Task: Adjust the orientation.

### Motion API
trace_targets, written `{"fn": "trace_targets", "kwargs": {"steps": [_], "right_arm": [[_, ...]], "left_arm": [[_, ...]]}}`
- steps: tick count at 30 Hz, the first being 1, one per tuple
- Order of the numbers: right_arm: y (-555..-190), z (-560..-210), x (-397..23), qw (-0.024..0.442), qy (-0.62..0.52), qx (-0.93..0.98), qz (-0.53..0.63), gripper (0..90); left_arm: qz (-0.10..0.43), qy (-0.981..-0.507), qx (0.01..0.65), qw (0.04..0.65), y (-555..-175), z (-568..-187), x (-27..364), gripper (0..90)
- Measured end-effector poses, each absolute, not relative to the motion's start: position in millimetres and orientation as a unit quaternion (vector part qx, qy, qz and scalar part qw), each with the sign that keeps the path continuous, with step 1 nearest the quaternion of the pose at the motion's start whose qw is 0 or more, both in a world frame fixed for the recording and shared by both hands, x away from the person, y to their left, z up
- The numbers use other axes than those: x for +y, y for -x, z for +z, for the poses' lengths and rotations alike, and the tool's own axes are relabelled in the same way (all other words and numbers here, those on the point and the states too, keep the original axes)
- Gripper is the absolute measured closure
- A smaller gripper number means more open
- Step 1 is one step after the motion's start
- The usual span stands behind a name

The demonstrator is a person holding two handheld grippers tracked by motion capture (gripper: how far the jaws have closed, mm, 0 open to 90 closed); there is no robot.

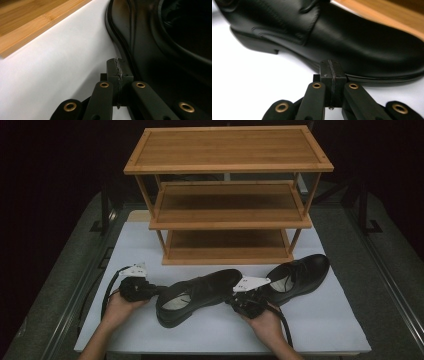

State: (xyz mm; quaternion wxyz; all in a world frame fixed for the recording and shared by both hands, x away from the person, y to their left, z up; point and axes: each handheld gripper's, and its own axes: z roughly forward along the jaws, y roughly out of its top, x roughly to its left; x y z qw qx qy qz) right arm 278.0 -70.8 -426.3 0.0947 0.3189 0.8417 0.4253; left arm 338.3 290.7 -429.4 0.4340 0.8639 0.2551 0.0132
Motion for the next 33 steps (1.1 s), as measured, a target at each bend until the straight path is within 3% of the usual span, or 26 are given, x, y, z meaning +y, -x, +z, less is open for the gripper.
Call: {"fn": "trace_targets", "kwargs": {"steps": [14, 33], "right_arm": [[-281.7, -444.0, -48.7, 0.081, -0.294, 0.859, 0.411, 89.7], [-304.8, -444.5, -43.6, 0.098, -0.332, 0.845, 0.408, 89.7]], "left_arm": [[-0.007, -0.876, 0.233, 0.422, -342.8, -437.6, 272.6, 90.0], [-0.041, -0.884, 0.194, 0.423, -310.8, -436.5, 263.1, 90.0]]}}
